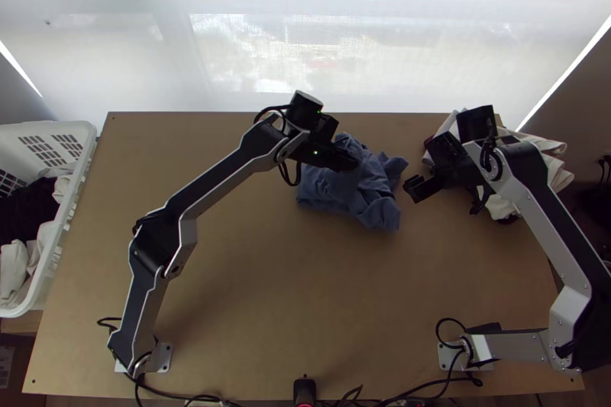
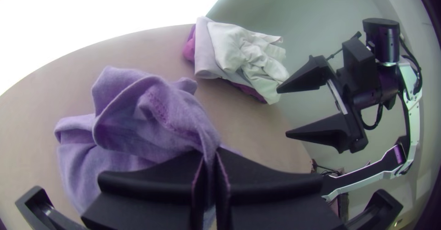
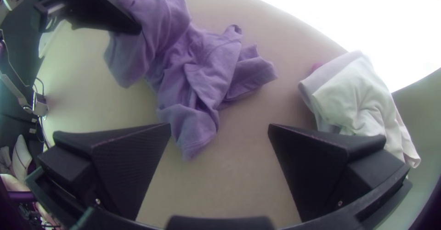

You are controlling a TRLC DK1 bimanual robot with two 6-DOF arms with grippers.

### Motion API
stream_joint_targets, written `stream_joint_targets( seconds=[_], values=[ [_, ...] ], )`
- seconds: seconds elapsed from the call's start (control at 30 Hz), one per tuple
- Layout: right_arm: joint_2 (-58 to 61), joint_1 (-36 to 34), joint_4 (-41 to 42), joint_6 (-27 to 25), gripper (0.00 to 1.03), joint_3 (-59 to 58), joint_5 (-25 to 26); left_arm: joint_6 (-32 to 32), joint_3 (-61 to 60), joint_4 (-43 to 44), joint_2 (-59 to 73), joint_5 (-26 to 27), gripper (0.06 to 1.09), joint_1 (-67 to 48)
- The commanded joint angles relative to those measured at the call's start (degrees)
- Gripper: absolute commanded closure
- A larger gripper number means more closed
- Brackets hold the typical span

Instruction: Fold the t-shirt

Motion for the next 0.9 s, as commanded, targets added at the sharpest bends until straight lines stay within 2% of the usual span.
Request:
stream_joint_targets(
  seconds=[0.0,0.3,0.5,0.53,0.57,0.67,0.87],
  values=[
    [-1.6,-0.5,0.0,0.1,0.04,-2.1,0.0,-0.5,1.9,2.2,5.0,-0.2,1.05,-2.8],
    [-3.9,-0.5,-0.3,0.0,0.04,-5.7,0.0,-1.5,6.2,5.2,11.5,-1.8,1.05,-5.5],
    [-5.4,-0.5,-1.0,0.0,0.04,-7.5,0.0,-2.4,8.2,9.3,14.1,-5.7,1.05,-6.6],
    [-5.8,-0.6,-1.1,-0.1,0.04,-7.7,0.0,-2.4,8.2,9.3,14.3,-5.9,0.98,-6.8],
    [-6.0,-0.6,-1.1,-0.1,0.04,-8.0,0.0,-2.4,8.2,9.2,14.4,-5.9,0.82,-6.8],
    [-6.5,-0.8,-1.1,-0.2,0.04,-9.0,0.0,-2.0,7.9,7.1,14.0,-5.9,0.10,-6.4],
    [-6.5,-0.4,0.1,-0.3,0.04,-10.3,-0.1,0.0,5.2,0.0,5.4,-5.7,0.10,-1.6]
  ],
)
